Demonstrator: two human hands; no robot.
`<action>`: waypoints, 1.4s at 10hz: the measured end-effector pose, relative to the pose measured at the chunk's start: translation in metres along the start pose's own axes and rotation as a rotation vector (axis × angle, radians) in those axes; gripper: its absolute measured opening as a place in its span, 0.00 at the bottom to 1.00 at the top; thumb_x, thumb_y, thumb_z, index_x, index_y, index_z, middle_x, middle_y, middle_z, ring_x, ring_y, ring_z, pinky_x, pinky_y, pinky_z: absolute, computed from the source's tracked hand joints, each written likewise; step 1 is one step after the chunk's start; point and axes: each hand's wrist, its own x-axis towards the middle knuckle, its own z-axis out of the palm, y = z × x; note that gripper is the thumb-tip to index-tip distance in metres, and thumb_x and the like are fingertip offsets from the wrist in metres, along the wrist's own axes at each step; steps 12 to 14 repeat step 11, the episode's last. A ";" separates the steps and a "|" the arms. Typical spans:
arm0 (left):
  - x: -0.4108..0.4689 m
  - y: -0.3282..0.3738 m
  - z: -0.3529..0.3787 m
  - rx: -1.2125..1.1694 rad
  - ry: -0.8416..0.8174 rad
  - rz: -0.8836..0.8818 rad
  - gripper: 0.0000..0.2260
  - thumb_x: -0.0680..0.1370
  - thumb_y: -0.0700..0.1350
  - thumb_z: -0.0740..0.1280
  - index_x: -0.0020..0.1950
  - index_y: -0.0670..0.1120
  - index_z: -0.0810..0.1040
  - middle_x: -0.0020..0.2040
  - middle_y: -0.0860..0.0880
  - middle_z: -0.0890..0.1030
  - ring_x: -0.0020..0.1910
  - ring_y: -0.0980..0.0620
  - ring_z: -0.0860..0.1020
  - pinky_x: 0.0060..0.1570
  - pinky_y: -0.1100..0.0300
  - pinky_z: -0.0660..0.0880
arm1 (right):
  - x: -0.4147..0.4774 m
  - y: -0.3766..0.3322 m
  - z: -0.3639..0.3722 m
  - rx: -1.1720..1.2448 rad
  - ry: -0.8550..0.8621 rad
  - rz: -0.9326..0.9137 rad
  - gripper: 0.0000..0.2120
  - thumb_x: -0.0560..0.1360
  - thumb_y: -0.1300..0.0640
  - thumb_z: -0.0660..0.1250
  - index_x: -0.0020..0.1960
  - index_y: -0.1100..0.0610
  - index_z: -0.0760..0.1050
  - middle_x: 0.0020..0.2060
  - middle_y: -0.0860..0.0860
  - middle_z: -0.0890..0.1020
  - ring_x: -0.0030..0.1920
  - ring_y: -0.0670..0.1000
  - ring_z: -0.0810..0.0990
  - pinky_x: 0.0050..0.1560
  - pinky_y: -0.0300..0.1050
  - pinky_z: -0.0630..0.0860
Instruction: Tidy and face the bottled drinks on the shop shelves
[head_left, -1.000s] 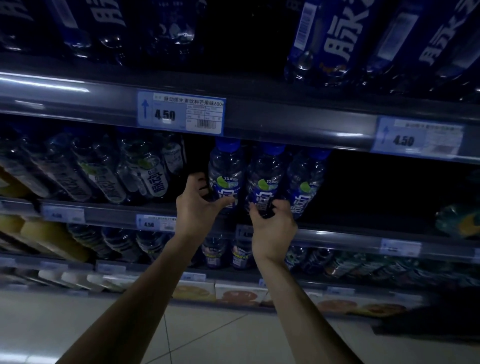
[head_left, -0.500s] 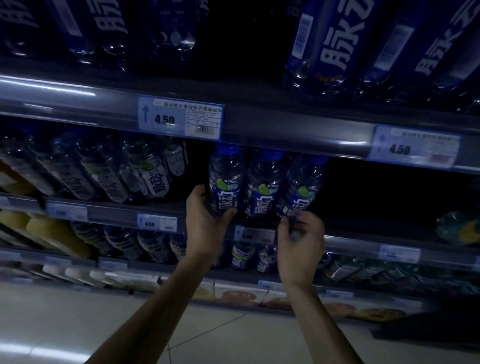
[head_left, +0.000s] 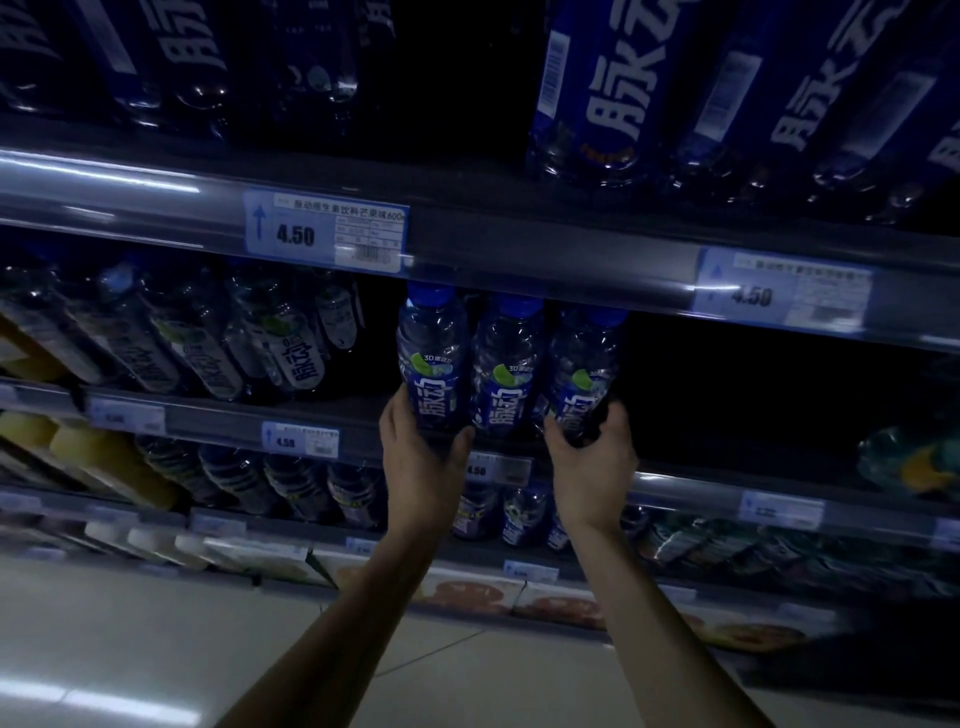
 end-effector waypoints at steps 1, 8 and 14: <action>0.003 -0.003 -0.005 0.035 -0.011 0.028 0.34 0.73 0.46 0.73 0.74 0.52 0.59 0.70 0.50 0.64 0.64 0.55 0.68 0.63 0.57 0.67 | 0.002 0.000 0.001 0.025 -0.011 0.012 0.27 0.72 0.53 0.73 0.64 0.63 0.68 0.56 0.59 0.79 0.56 0.59 0.78 0.56 0.57 0.76; -0.010 0.045 -0.045 0.073 -0.096 -0.038 0.21 0.76 0.47 0.70 0.67 0.45 0.70 0.63 0.45 0.71 0.59 0.47 0.73 0.55 0.55 0.73 | -0.036 -0.034 -0.022 -0.020 0.056 -0.055 0.27 0.75 0.51 0.70 0.69 0.58 0.67 0.64 0.54 0.72 0.63 0.53 0.71 0.58 0.39 0.66; -0.025 0.106 -0.083 0.019 -0.285 -0.022 0.16 0.77 0.43 0.69 0.63 0.46 0.73 0.53 0.52 0.78 0.48 0.55 0.77 0.43 0.68 0.70 | -0.063 -0.103 -0.059 0.006 -0.056 -0.159 0.23 0.75 0.53 0.69 0.68 0.56 0.69 0.63 0.52 0.74 0.63 0.50 0.72 0.58 0.35 0.66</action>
